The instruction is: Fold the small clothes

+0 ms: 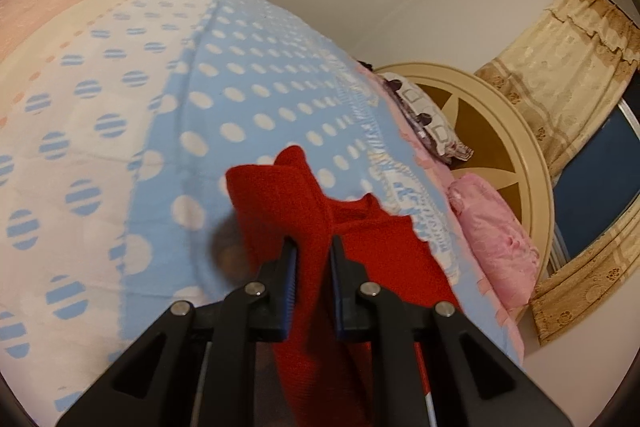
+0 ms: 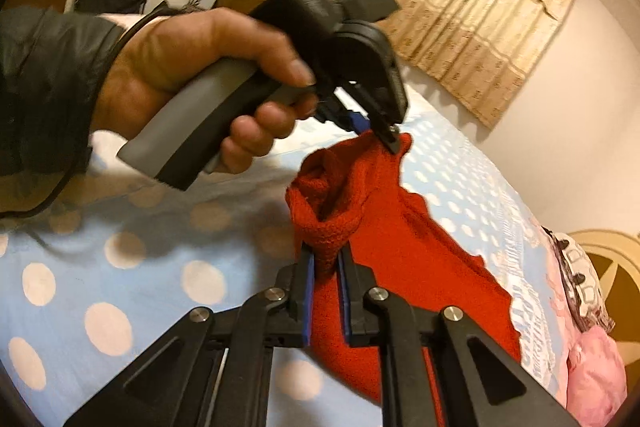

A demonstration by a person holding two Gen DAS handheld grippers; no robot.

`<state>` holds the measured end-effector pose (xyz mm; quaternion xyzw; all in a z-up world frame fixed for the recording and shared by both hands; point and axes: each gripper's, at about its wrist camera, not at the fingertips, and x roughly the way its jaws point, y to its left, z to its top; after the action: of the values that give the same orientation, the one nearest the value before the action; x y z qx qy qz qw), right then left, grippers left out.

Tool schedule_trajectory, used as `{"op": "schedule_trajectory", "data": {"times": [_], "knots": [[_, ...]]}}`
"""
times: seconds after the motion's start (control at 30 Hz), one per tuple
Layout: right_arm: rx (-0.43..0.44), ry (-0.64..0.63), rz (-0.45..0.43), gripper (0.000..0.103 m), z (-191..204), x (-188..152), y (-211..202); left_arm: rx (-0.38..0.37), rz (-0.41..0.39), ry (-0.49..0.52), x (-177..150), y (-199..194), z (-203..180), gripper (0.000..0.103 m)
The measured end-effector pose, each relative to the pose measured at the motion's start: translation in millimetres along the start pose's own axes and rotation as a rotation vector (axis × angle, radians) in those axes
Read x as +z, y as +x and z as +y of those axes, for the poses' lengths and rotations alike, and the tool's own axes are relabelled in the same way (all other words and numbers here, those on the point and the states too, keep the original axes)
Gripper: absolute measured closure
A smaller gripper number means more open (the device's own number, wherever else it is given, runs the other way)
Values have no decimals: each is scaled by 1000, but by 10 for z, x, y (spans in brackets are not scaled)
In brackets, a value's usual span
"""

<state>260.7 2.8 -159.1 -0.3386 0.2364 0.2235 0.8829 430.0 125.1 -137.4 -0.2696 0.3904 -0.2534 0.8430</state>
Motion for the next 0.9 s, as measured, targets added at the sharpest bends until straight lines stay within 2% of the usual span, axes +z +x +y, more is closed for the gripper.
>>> {"op": "schedule_trajectory", "data": {"times": [0.23, 0.47, 0.9], "knots": [[-46, 68, -11, 93, -337, -121, -110, -17, 1, 38, 76, 151, -324, 88], [-81, 130, -10, 93, -469, -269, -199, -22, 11, 60, 92, 316, -543, 88], [-118, 231, 12, 93, -822, -558, -311, -36, 72, 137, 35, 760, -1065, 88]]}}
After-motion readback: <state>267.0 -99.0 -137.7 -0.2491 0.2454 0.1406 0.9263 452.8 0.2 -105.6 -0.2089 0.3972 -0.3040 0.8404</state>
